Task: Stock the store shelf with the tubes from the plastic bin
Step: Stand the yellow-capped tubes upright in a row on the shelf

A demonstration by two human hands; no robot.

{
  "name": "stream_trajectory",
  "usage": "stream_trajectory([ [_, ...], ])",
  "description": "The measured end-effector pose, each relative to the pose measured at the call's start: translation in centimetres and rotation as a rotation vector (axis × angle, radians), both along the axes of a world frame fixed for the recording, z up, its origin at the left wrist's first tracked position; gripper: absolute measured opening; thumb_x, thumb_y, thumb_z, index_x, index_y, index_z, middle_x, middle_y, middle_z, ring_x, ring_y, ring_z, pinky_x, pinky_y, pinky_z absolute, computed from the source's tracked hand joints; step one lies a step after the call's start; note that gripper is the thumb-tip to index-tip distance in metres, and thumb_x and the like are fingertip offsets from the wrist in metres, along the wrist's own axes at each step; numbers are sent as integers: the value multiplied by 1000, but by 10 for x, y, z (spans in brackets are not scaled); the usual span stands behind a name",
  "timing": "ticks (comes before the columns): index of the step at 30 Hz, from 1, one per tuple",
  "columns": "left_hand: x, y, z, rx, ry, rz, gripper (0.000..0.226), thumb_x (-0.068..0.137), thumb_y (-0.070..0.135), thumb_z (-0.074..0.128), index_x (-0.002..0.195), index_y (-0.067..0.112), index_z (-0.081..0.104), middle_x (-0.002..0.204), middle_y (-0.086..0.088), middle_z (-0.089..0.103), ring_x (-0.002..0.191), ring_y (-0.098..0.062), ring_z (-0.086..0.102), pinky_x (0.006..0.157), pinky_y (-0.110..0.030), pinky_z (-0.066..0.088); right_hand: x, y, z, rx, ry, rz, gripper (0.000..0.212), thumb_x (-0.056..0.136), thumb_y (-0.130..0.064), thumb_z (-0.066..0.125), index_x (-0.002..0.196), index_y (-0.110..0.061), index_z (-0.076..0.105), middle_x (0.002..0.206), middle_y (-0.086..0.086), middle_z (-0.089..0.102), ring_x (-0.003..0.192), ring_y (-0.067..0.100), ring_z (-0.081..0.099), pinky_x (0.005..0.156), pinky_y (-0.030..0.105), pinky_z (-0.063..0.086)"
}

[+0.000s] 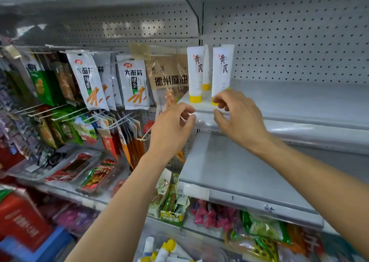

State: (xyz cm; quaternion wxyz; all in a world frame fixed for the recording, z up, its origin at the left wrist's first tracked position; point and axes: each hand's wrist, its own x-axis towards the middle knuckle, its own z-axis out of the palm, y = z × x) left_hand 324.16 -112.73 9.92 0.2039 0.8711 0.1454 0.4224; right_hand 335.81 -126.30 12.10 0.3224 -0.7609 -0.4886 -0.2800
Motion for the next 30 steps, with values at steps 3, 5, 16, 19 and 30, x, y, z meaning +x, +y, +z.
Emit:
stream_trajectory([
  [3, -19, 0, -25, -94, 69, 5, 10, 90, 29, 60, 99, 26, 64, 83, 12, 65, 72, -8, 59, 71, -36, 53, -22, -2, -27, -62, -29, 40, 19, 84, -17, 58, 103, -16, 59, 96, -1, 62, 92, 23, 56, 78, 38, 42],
  [5, -35, 4, -48, -162, 155, 1, 10, 90, 29, 60, 98, 26, 65, 83, 11, 66, 76, -10, 61, 73, -36, 53, -35, -1, -51, -132, 28, 63, 18, 86, -18, 57, 104, -16, 59, 97, -1, 62, 93, 23, 56, 79, 38, 43],
  [16, -123, 19, -248, -637, 684, -45, 15, 86, 34, 62, 94, 22, 65, 86, -2, 67, 80, -21, 65, 75, -39, 54, -85, -12, -256, -870, 622, 98, 21, 84, -32, 60, 103, -22, 59, 101, -3, 63, 94, 21, 61, 77, 37, 51],
  [19, -137, 12, -312, -795, 754, -8, 8, 79, 37, 62, 82, 30, 64, 78, 2, 66, 77, -23, 67, 74, -35, 53, -88, -20, -314, -1042, 673, 149, 22, 86, -31, 60, 105, -20, 57, 104, -1, 60, 99, 21, 59, 78, 34, 48],
  [30, -113, 13, -478, -1002, 1008, 205, 14, 88, 17, 62, 100, 10, 64, 103, -13, 66, 103, -33, 61, 77, -30, 42, -103, 0, -488, -1444, 461, 151, 40, 87, -19, 56, 126, -16, 49, 131, 8, 45, 122, 32, 41, 96, 39, 35],
])
